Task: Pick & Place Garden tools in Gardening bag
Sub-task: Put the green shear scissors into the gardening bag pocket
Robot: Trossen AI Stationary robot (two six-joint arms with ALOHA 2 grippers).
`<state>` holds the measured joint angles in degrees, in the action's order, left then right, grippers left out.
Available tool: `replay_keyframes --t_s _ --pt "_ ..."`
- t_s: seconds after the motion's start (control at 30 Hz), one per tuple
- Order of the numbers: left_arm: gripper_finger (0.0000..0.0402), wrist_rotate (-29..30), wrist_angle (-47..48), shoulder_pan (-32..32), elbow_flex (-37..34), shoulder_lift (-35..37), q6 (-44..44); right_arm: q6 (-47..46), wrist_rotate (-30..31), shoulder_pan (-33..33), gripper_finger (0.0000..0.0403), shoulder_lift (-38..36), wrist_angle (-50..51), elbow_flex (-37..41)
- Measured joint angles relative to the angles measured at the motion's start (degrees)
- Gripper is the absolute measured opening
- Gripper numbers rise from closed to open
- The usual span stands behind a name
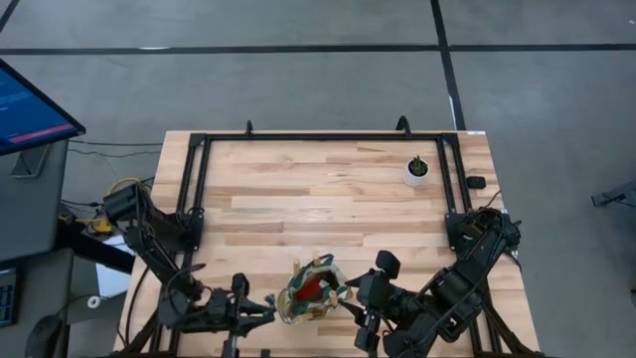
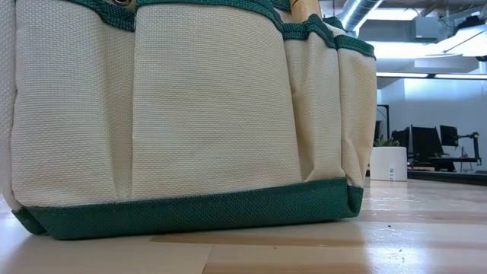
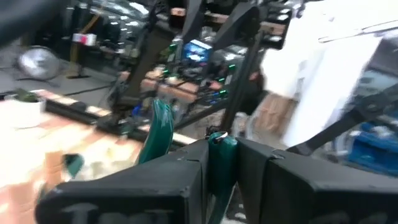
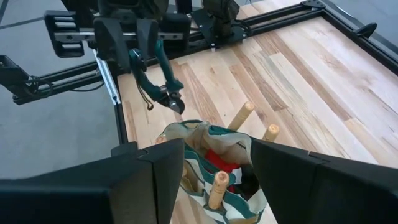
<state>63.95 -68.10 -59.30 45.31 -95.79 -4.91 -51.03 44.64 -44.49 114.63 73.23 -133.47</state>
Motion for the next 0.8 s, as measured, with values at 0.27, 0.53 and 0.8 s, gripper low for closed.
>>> replay_keyframes --t_s 0.27,0.53,0.8 --pt "0.0033 -5.8 -4.0 1.5 -2.3 0.0 -0.3 0.0 0.0 0.0 0.0179 0.0 0.0 0.0" --pt "0.0033 -8.4 -14.5 1.2 -7.9 0.0 -1.2 0.0 0.0 0.1 0.0179 0.0 0.0 0.0" --pt "0.0033 -11.8 -21.3 2.2 -10.2 0.1 1.2 0.0 0.0 0.8 0.0179 0.0 0.0 0.0"
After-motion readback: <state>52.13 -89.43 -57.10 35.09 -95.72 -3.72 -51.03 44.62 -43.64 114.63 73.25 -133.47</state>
